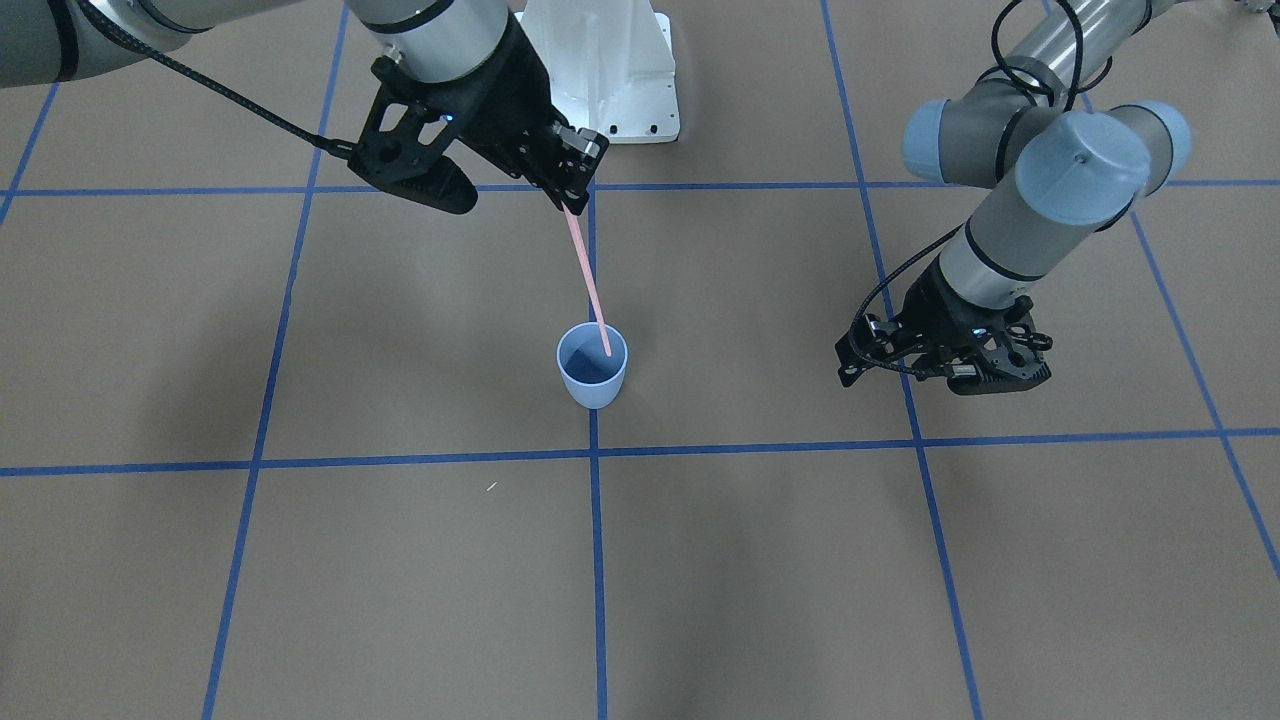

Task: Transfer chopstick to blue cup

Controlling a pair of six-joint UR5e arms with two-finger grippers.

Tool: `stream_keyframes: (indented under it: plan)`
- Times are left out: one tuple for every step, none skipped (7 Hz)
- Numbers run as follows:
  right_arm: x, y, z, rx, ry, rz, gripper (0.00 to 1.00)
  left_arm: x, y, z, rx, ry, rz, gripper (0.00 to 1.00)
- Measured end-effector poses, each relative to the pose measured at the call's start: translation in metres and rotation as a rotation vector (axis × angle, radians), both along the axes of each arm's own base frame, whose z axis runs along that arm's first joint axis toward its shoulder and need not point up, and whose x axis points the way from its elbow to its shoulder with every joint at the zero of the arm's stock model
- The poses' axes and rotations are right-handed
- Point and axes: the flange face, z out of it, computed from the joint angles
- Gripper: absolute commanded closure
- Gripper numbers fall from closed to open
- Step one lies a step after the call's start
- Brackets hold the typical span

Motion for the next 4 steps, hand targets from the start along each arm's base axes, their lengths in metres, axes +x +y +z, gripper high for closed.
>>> stream_keyframes:
  plan:
    - [-0.007,-0.001,0.007,-0.007,0.013,-0.004,1.0,0.0,0.0,0.001,-0.002,-0.001,-0.001,0.03]
    - [-0.014,-0.004,0.015,-0.015,0.027,-0.01,1.0,0.001,0.0,0.001,-0.002,0.0,-0.001,0.03]
    - [-0.023,-0.006,0.023,-0.024,0.04,-0.017,1.0,0.001,-0.001,0.0,-0.003,0.001,-0.003,0.03]
    - [-0.027,-0.008,0.028,-0.031,0.048,-0.021,0.58,0.001,-0.001,-0.002,-0.002,0.003,-0.004,0.03]
